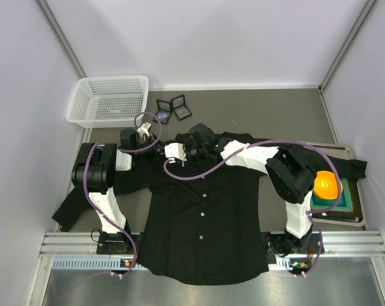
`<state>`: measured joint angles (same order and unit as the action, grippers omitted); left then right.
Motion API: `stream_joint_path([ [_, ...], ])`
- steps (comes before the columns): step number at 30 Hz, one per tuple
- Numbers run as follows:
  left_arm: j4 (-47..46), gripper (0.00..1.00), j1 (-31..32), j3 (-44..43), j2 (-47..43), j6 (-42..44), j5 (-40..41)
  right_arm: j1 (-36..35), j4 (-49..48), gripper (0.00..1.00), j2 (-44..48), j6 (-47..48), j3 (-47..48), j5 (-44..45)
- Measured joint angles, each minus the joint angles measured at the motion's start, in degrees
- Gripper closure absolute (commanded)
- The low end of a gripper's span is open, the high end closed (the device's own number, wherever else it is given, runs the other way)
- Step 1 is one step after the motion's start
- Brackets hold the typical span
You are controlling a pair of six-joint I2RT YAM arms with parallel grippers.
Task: Pin the brooch onto the clothing
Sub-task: Pin the brooch to the clothes.
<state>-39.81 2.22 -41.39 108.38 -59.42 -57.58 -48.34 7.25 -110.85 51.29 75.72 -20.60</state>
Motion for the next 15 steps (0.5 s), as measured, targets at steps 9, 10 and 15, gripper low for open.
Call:
stream_joint_path([
  [9, 0.07, 1.0, 0.0, 0.0, 0.0, 0.09, -0.02, 0.0, -0.37, 1.0, 0.0, 0.17, 0.0, 0.07],
  [10, 0.09, 1.0, 0.0, 0.0, 0.0, 0.2, -0.02, 0.0, -0.39, 1.0, 0.0, 0.17, 0.0, 0.07],
  [15, 0.37, 1.0, 0.04, 0.02, 0.0, 0.55, -0.04, 0.0, -0.42, 1.0, 0.0, 0.28, 0.0, 0.07],
])
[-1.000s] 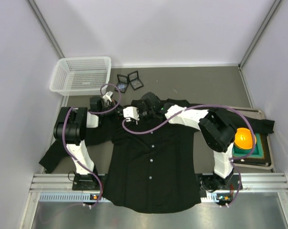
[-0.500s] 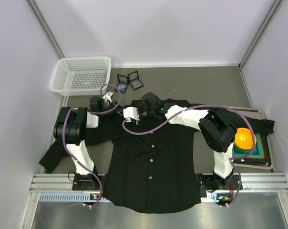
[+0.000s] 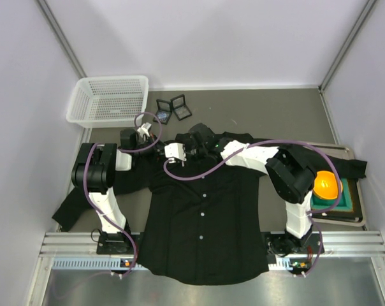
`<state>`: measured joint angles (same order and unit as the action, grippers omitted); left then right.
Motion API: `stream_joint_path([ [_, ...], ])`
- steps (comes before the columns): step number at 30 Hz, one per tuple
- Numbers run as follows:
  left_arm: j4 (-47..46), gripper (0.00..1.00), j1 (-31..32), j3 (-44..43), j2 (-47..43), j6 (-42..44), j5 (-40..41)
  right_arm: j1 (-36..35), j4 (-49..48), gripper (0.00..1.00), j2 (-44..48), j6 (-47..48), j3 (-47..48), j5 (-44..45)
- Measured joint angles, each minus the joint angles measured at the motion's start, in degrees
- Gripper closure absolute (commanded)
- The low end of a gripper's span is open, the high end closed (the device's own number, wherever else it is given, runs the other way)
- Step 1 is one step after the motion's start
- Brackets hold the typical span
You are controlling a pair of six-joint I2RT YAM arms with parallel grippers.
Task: Pin the brooch onto the clothing
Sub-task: Pin the brooch to the clothes.
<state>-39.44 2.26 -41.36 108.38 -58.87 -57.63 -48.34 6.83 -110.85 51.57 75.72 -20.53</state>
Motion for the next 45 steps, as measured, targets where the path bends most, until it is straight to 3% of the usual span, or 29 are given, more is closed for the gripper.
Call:
stream_joint_path([
  [35, 1.16, 1.0, 0.55, 1.53, -1.53, 1.16, -2.19, 0.02, 0.61, 1.0, 0.0, -0.09, 0.35, -0.11],
  [41, 1.27, 1.0, 0.59, 1.53, -1.53, 1.57, -3.65, 0.26, 4.48, 0.96, 0.0, -3.39, 2.89, -0.52],
  [45, 1.31, 1.0, 0.7, 1.53, -1.53, 1.77, -4.37, 0.59, 5.6, 0.88, 0.0, -4.7, 3.15, -0.7],
])
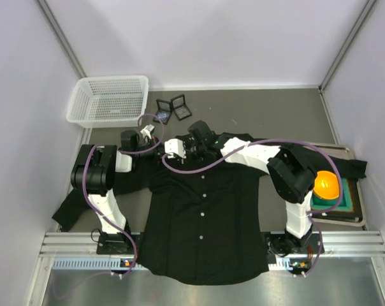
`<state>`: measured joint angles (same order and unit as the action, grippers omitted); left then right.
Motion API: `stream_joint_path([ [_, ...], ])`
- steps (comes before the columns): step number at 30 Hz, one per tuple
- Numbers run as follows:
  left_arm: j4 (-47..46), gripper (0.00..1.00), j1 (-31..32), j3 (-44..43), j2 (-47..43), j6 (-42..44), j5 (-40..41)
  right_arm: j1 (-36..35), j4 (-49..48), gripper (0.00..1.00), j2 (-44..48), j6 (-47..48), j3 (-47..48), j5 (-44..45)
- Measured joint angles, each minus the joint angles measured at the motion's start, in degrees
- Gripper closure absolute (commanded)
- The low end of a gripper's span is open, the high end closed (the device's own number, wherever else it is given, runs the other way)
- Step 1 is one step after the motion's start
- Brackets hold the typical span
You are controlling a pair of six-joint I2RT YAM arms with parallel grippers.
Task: Pin the brooch onto the clothing
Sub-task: Pin the brooch to the clothes.
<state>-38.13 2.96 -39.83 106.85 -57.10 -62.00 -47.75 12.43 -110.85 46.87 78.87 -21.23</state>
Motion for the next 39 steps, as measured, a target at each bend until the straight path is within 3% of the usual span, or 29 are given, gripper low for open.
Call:
stream_joint_path([
  [8, 0.57, 1.0, 0.22, 0.0, 0.0, 0.57, -1.2, 0.9, 2.8, 0.66, 0.0, -2.69, 0.76, -0.48],
  [12, 0.87, 1.0, 0.35, -0.02, 0.0, 1.09, -1.64, 2.27, 4.83, 0.45, 0.0, -5.09, 3.08, -2.36],
  [21, 6.56, 1.0, 0.5, -1.16, 0.02, 7.1, -2.45, 6.64, 13.51, 0.34, -2.05, -11.74, 11.41, -11.78],
  [25, 8.07, 1.0, 0.52, -1.53, 0.02, 9.38, -3.19, 8.85, 16.65, 0.34, -5.62, -17.42, 16.15, -17.49],
  [34, 9.7, 1.0, 0.52, -2.38, 0.17, 13.42, -4.68, 11.19, 19.71, 0.46, -13.25, -26.29, 19.98, -25.38],
  [39, 9.35, 1.0, 0.52, -3.21, 1.7, 14.1, -5.29, 11.23, 20.11, 0.59, -16.79, -29.09, 21.88, -27.93],
])
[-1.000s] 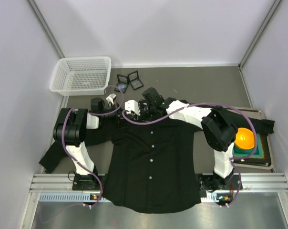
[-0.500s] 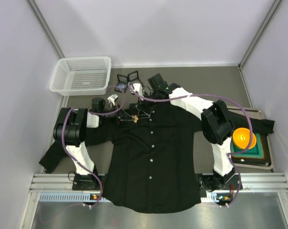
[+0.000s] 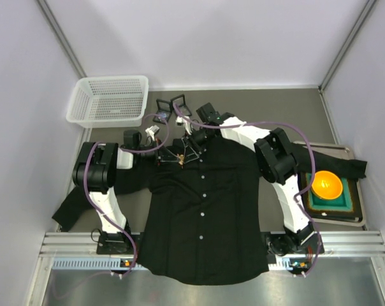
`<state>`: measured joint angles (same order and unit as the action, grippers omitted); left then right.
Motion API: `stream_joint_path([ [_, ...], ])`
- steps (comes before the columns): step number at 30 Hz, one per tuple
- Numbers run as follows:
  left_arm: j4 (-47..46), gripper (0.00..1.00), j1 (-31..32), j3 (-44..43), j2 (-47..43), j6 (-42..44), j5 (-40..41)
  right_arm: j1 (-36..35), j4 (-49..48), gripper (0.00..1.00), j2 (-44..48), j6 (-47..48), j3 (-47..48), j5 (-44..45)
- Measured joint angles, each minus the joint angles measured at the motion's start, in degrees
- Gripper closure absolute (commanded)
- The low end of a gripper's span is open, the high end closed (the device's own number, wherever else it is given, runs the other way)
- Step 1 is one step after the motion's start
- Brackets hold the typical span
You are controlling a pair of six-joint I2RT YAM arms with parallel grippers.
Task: Pin the brooch onto the clothing
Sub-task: Pin the brooch to the clothes.
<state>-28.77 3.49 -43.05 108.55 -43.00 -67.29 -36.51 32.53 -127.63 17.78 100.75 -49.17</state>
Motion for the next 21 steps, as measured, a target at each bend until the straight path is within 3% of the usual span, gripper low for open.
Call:
stream_joint_path([
  [4, -0.48, 1.0, 0.0, -0.02, 0.87, 0.13, -0.48, 0.0, -0.04, 0.74, -0.7, -1.4, 0.33, -2.01],
  [5, -0.57, 1.0, 0.0, -0.02, 0.96, 0.13, -0.94, 0.02, -0.13, 0.82, -0.76, -1.64, 0.33, -2.08],
  [8, -0.96, 1.0, 0.0, -0.02, 1.16, 0.13, -1.77, 0.33, -0.42, 0.86, -0.9, -1.9, 0.33, -2.34],
  [11, -2.29, 1.0, 0.0, -0.02, 1.66, -0.22, -1.95, 0.61, -0.57, 0.85, -1.14, -2.4, 0.33, -3.54],
  [15, -5.92, 1.0, -0.04, 0.11, 2.47, -2.36, -2.29, 0.7, -1.2, 0.7, -1.14, -2.82, 0.33, -4.15],
  [21, -8.98, 1.0, -0.07, 0.63, 2.71, -4.07, -2.14, 0.74, -1.53, 0.7, -1.14, -3.5, 0.33, -5.25],
])
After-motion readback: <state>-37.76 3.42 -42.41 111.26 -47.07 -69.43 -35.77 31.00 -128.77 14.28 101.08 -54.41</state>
